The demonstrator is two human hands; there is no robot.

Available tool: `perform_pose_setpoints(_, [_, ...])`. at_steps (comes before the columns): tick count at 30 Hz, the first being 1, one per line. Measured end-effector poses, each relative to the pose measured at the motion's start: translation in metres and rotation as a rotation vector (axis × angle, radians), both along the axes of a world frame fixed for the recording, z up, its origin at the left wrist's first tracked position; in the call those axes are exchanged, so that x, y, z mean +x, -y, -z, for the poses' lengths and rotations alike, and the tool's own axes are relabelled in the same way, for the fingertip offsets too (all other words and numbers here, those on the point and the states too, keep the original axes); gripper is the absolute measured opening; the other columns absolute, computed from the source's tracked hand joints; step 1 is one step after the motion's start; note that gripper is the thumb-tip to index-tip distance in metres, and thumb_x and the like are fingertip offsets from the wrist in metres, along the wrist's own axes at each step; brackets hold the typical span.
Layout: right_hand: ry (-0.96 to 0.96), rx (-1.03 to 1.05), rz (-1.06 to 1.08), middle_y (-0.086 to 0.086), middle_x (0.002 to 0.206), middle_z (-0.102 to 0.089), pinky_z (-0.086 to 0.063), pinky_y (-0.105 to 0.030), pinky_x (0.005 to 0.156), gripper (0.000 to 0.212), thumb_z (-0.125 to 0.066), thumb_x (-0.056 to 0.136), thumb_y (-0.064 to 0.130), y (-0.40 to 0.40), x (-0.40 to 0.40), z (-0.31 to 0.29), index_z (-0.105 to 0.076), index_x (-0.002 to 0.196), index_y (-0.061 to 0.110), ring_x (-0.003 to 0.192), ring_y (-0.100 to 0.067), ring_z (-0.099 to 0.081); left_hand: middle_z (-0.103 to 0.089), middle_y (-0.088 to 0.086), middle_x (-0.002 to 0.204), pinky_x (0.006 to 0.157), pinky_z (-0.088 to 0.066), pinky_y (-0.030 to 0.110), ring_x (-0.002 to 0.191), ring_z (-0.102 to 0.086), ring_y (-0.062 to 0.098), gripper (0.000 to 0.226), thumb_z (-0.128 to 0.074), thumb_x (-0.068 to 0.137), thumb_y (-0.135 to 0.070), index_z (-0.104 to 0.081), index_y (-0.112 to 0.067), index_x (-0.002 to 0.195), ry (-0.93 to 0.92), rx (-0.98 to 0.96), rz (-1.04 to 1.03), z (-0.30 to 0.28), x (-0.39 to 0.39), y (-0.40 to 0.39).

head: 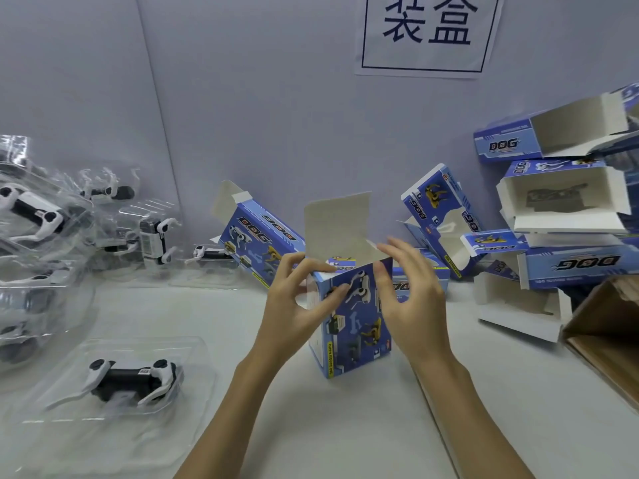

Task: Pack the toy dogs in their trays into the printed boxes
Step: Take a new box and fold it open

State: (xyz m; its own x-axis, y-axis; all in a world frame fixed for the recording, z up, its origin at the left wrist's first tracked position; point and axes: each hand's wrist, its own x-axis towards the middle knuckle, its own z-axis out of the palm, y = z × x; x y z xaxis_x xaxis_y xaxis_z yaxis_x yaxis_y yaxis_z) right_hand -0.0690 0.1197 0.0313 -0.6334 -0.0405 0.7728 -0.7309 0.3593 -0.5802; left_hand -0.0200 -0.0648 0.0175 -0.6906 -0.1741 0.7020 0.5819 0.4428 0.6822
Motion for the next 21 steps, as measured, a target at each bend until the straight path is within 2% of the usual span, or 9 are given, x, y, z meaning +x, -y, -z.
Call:
perform_pose_setpoints(4, [0.006,0.014,-0.074,0.003,0.127,-0.062,-0.051,-0.014,0.087,0.023,-0.054,0.105,0.033,-0.002,-0.002,0.002,-0.064,0.112,0.014,0.118,-0.010,-0.059,-0.044,-0.007,0.133,0.092,-0.060,0.043,0.134,-0.051,0.019,0.048,-0.074,0.085,-0.059,-0.061,-0.044,0.129,0.058,-0.028,0.009,0.000,0.001,-0.006])
perform_pose_setpoints(7, [-0.007,0.036,-0.091,0.008,0.124,-0.059,-0.052,-0.024,0.090,0.018,-0.056,0.106,0.026,0.001,-0.001,0.004,-0.060,0.122,0.020,0.117,-0.009,-0.059,-0.044,-0.009,0.131,0.094,-0.057,0.039,0.126,-0.055,0.015,0.054,-0.076,0.082,-0.062,-0.054,-0.049,0.129,0.015,-0.058,-0.050,0.000,0.000,-0.007])
perform_pose_setpoints(12, [0.111,-0.078,-0.070,0.011,0.116,-0.067,-0.057,-0.023,0.071,0.035,-0.045,0.105,0.044,0.001,-0.002,0.002,-0.049,0.138,0.031,0.091,-0.009,-0.071,-0.042,-0.031,0.123,0.075,-0.051,0.011,0.108,-0.058,0.006,0.070,-0.081,0.074,-0.068,-0.033,-0.053,0.123,-0.072,-0.002,-0.080,0.001,0.001,-0.008])
perform_pose_setpoints(13, [0.145,-0.093,-0.066,0.007,0.122,-0.068,-0.057,-0.023,0.073,0.040,-0.042,0.105,0.046,0.000,-0.003,0.002,-0.046,0.143,0.034,0.092,-0.007,-0.071,-0.042,-0.032,0.124,0.076,-0.050,0.009,0.108,-0.057,0.006,0.070,-0.081,0.074,-0.068,-0.032,-0.055,0.123,-0.076,-0.009,-0.091,0.002,0.001,-0.008])
perform_pose_setpoints(15, [0.189,-0.078,-0.091,0.016,0.142,-0.054,-0.054,-0.016,0.087,0.051,-0.042,0.107,0.047,0.002,-0.001,0.004,-0.034,0.157,0.043,0.117,0.001,-0.062,-0.044,-0.029,0.129,0.084,-0.046,0.007,0.114,-0.055,0.003,0.071,-0.079,0.076,-0.067,-0.036,-0.051,0.130,-0.076,-0.005,-0.142,0.003,0.000,-0.009])
perform_pose_setpoints(16, [0.199,-0.069,-0.124,0.024,0.145,-0.045,-0.048,-0.010,0.093,0.057,-0.044,0.107,0.046,0.005,0.002,0.006,-0.027,0.161,0.046,0.125,0.010,-0.052,-0.044,-0.029,0.133,0.090,-0.044,0.007,0.120,-0.053,0.001,0.072,-0.076,0.078,-0.070,-0.039,-0.048,0.136,-0.065,0.006,-0.162,0.002,0.000,-0.010])
perform_pose_setpoints(18, [0.234,-0.070,-0.218,0.023,0.144,-0.041,-0.039,-0.002,0.096,0.068,-0.052,0.103,0.047,0.014,0.009,0.013,-0.021,0.163,0.044,0.130,0.019,-0.042,-0.045,-0.033,0.139,0.102,-0.044,0.013,0.131,-0.050,-0.002,0.067,-0.060,0.090,-0.072,-0.040,-0.046,0.148,-0.031,0.049,-0.124,-0.002,0.001,-0.012])
perform_pose_setpoints(20, [0.285,-0.044,-0.281,0.015,0.148,-0.043,-0.037,-0.001,0.099,0.085,-0.064,0.094,0.052,0.023,0.014,0.018,-0.018,0.164,0.042,0.133,0.018,-0.040,-0.057,-0.035,0.130,0.099,-0.049,0.016,0.123,-0.056,-0.008,0.052,-0.045,0.106,-0.055,-0.034,-0.045,0.156,-0.014,0.148,0.012,-0.003,0.001,-0.010])
perform_pose_setpoints(21, [0.313,-0.048,-0.316,0.014,0.151,-0.042,-0.039,-0.005,0.103,0.093,-0.070,0.087,0.055,0.025,0.015,0.020,-0.017,0.163,0.044,0.136,0.014,-0.041,-0.065,-0.025,0.122,0.095,-0.051,0.016,0.119,-0.060,-0.005,0.050,-0.045,0.110,-0.043,-0.032,-0.042,0.158,-0.001,0.222,0.081,-0.003,0.001,-0.006])
